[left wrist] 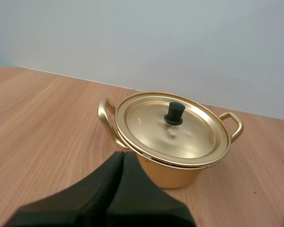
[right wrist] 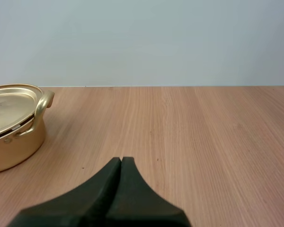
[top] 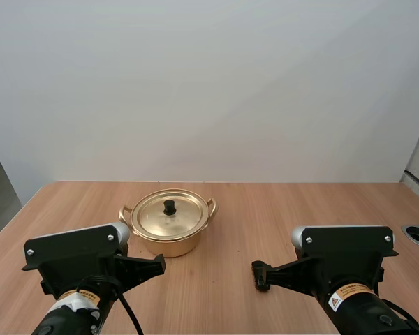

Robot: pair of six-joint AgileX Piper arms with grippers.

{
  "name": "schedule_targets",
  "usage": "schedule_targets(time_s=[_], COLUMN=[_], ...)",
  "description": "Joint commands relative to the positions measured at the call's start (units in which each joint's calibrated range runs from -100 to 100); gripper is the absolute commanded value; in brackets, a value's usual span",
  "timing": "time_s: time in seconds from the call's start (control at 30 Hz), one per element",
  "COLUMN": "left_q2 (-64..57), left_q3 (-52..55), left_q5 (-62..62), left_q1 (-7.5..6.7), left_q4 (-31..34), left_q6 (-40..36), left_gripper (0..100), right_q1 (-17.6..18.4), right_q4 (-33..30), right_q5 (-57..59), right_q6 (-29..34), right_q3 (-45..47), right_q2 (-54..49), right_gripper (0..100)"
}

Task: Open the pot, put the car inside, and close it

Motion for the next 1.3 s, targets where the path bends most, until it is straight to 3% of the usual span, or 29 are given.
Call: schedule_targets(time_s=[0.0, 0.37, 0.6, 0.73, 0.83, 1.0, 1.07, 1.13, 1.27], left_q2=[0.0, 0.0, 0.0, 0.0, 0.0, 0.0, 0.0, 0.0, 0.0], left_q3=[0.0, 0.0, 0.0, 0.0, 0.0, -6.3, -10.89, -17.35, -28.57], left_q5=[-0.07, -0.07, -0.94, -8.0, -18.22, -25.98, -25.98, -20.51, 7.34], left_q1=[0.06, 0.06, 0.06, 0.06, 0.06, 0.06, 0.06, 0.06, 0.13], left_q4=[0.01, 0.01, -3.61, -8.51, -7.72, -2.33, 0.96, 2.08, 1.55], left_q6=[0.0, 0.0, 0.0, 0.0, 1.59, 16.82, 21.75, 22.45, 21.36], left_gripper=[0, 0, 0, 0, 0, 0, 0, 0, 0], right_q1=[-0.01, -0.01, -0.01, -0.01, -0.01, -1.44, -1.99, -2.58, -2.92], right_q4=[0.01, 0.17, 8.79, 11.01, 3.78, -19.33, -25.03, -26.71, -25.32], right_q5=[-0.11, -0.1, -0.1, -0.1, -0.48, -8.31, -6.42, -0.25, 20.96], right_q6=[-0.05, -0.05, -0.05, -0.05, -0.32, -0.32, -0.22, -0.22, 0.05], right_q3=[0.0, 0.0, 0.0, 0.0, 0.0, -3.26, -7.46, -13.45, -22.46], right_q2=[0.0, 0.0, 0.0, 0.0, 0.0, 0.0, 0.0, 0.0, 0.0], right_gripper=[0, 0, 0, 0, 0, 0, 0, 0, 0])
